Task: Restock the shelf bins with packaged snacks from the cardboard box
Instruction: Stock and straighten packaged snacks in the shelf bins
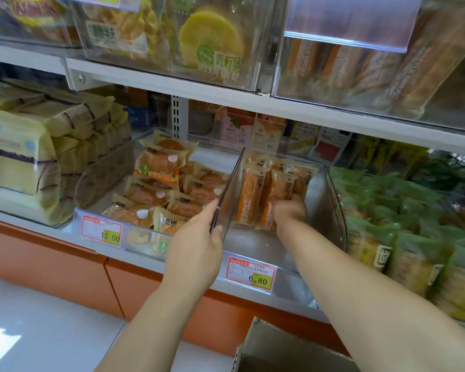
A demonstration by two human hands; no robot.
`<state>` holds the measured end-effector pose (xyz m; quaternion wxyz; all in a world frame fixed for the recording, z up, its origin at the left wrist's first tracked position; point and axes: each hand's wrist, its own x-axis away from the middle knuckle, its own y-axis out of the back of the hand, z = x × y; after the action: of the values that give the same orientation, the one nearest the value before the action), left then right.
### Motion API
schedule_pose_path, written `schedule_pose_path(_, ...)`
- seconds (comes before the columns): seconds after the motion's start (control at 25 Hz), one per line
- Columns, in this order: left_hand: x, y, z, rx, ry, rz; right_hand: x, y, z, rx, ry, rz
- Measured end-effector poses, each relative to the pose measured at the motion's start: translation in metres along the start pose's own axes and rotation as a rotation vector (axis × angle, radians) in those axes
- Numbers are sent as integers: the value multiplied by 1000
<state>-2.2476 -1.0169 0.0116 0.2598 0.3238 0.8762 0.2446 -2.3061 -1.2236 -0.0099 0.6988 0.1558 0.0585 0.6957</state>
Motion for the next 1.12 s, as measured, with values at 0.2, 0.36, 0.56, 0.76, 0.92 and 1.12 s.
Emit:
schedule_pose_path(0.2, 1, 0, -2, -10, 14, 6, 0, -1, 2, -30, 16, 45)
schedule_pose_path(0.36, 1, 0, -3, -10, 17, 3, 3, 0, 0, -29, 4, 112)
schedule_pose_path(0.56, 3, 0, -3, -15, -3, 18, 10, 5, 8, 7, -92, 113)
schedule_pose_path(0.76, 12, 7, -2, -41, -87, -46, 39, 39, 18, 43, -17, 251)
schedule_pose_path(0.92, 45, 12, -28, -44, -266, -105, 110, 109, 14, -58, 345, 333)
schedule_pose_path(1.12, 108, -22, -60, -172, -358, 383, 170, 219, -83, 28, 446, 435)
